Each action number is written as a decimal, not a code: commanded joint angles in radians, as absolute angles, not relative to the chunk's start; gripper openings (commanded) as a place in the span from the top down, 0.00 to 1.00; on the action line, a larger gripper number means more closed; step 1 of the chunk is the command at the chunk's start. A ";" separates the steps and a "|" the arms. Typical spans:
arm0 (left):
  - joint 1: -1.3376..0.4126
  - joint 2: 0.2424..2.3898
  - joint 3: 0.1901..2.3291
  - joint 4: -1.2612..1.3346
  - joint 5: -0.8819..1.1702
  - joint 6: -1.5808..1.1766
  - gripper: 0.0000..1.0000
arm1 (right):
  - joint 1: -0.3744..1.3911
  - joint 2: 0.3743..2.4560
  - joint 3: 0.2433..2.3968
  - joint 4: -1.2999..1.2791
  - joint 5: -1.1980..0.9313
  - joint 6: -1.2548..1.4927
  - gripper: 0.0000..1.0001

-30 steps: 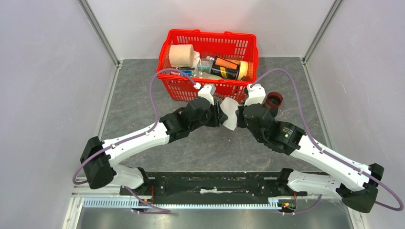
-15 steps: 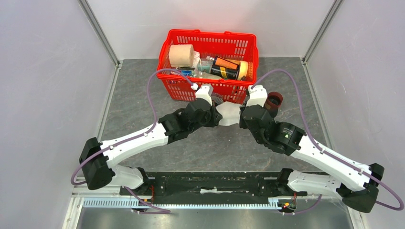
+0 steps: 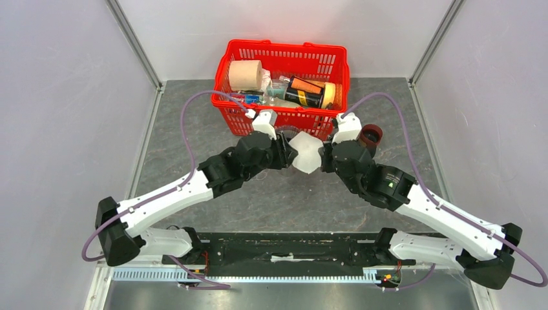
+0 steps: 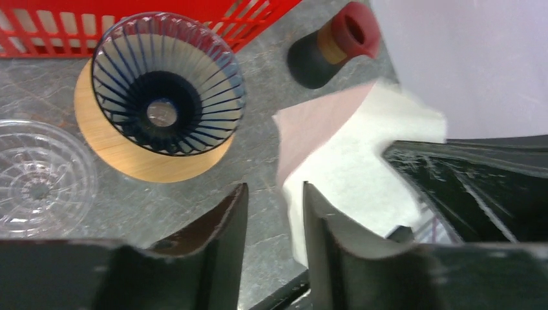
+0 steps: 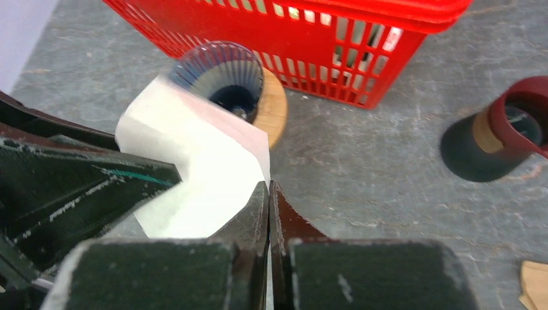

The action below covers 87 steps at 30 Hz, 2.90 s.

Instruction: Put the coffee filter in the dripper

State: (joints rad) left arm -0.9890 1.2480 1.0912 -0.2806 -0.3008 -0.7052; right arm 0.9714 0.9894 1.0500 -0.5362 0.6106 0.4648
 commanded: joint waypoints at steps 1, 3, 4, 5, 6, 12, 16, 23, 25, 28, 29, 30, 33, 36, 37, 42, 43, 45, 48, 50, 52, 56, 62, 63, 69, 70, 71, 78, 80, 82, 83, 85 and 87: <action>-0.986 1.178 1.080 -0.135 -0.197 -0.659 0.48 | 0.971 0.974 1.125 -0.385 0.543 0.455 1.00; -0.986 1.165 1.079 -0.124 -0.168 -0.658 0.37 | 0.971 0.988 1.153 -0.364 0.544 0.456 1.00; -0.986 1.159 1.086 -0.139 -0.174 -0.653 0.32 | 0.971 1.002 1.172 -0.364 0.547 0.456 1.00; -0.986 1.152 1.090 -0.155 -0.198 -0.643 0.24 | 0.971 1.021 1.190 -0.366 0.552 0.459 1.00; -0.986 1.143 1.091 -0.167 -0.234 -0.638 0.16 | 0.971 1.038 1.205 -0.371 0.551 0.463 1.00; -0.986 1.076 1.089 -0.253 -0.426 -0.605 0.13 | 0.946 1.176 1.324 -0.444 0.556 0.491 1.00; -0.985 1.028 1.088 -0.291 -0.511 -0.586 0.12 | 0.888 1.249 1.389 -0.491 0.504 0.521 1.00; -0.983 0.973 1.077 -0.309 -0.625 -0.552 0.10 | 0.819 1.348 1.469 -0.578 0.409 0.572 1.00; -0.978 0.973 1.075 -0.311 -0.639 -0.546 0.10 | 0.797 1.368 1.483 -0.608 0.376 0.601 1.00; -0.967 0.984 1.070 -0.314 -0.645 -0.543 0.10 | 0.768 1.398 1.496 -0.643 0.331 0.627 1.00; -0.964 0.989 1.069 -0.317 -0.646 -0.545 0.10 | 0.760 1.411 1.503 -0.658 0.316 0.631 1.00; -0.958 0.997 1.071 -0.321 -0.645 -0.546 0.10 | 0.753 1.421 1.512 -0.671 0.306 0.639 1.00; -0.939 1.011 1.070 -0.333 -0.632 -0.559 0.09 | 0.735 1.458 1.528 -0.693 0.276 0.637 1.00; -0.922 1.021 1.059 -0.330 -0.603 -0.571 0.09 | 0.719 1.486 1.527 -0.693 0.273 0.645 1.00; -0.915 1.026 1.054 -0.327 -0.594 -0.574 0.09 | 0.713 1.494 1.525 -0.693 0.275 0.652 1.00; -0.886 1.049 1.052 -0.327 -0.555 -0.586 0.09 | 0.679 1.533 1.529 -0.693 0.255 0.661 0.97; -0.880 1.054 1.052 -0.325 -0.549 -0.588 0.09 | 0.674 1.538 1.529 -0.692 0.249 0.661 0.94; -0.870 1.064 1.054 -0.325 -0.535 -0.595 0.08 | 0.667 1.549 1.528 -0.693 0.243 0.661 0.90; -0.856 1.076 1.052 -0.316 -0.515 -0.596 0.08 | 0.662 1.559 1.527 -0.685 0.238 0.653 0.86; -0.842 1.089 1.054 -0.312 -0.499 -0.595 0.08 | 0.661 1.567 1.531 -0.675 0.215 0.634 0.86; -0.830 1.106 1.058 -0.305 -0.475 -0.594 0.08 | 0.661 1.575 1.538 -0.670 0.190 0.625 0.87; -0.817 1.136 1.069 -0.310 -0.452 -0.594 0.08 | 0.662 1.584 1.539 -0.672 0.184 0.608 0.82; -0.804 1.153 1.065 -0.307 -0.438 -0.600 0.07 | 0.660 1.579 1.518 -0.673 0.174 0.592 0.77; -0.802 1.152 1.064 -0.304 -0.437 -0.601 0.07 | 0.661 1.578 1.519 -0.673 0.172 0.585 0.76; -0.796 1.159 1.064 -0.301 -0.422 -0.600 0.07 | 0.662 1.548 1.527 -0.678 0.174 0.534 0.61; -0.796 1.160 1.063 -0.299 -0.416 -0.597 0.07 | 0.662 1.541 1.530 -0.678 0.176 0.521 0.57; -0.796 1.159 1.063 -0.299 -0.406 -0.594 0.07 | 0.662 1.533 1.535 -0.677 0.179 0.509 0.53; -0.796 1.118 1.043 -0.302 -0.387 -0.595 0.07 | 0.662 1.457 1.558 -0.678 0.207 0.442 0.37; -0.796 1.088 1.028 -0.307 -0.391 -0.595 0.07 | 0.664 1.438 1.563 -0.678 0.198 0.427 0.38; -0.796 1.053 1.007 -0.313 -0.405 -0.596 0.07 | 0.671 1.423 1.568 -0.671 0.179 0.402 0.40; -0.796 1.037 0.996 -0.317 -0.415 -0.598 0.07 | 0.678 1.422 1.576 -0.668 0.157 0.385 0.42; -0.796 0.999 0.973 -0.330 -0.434 -0.599 0.06 | 0.705 1.436 1.603 -0.675 0.122 0.335 0.46; -0.796 0.969 0.944 -0.356 -0.464 -0.604 0.06 | 0.745 1.469 1.647 -0.708 0.131 0.295 0.48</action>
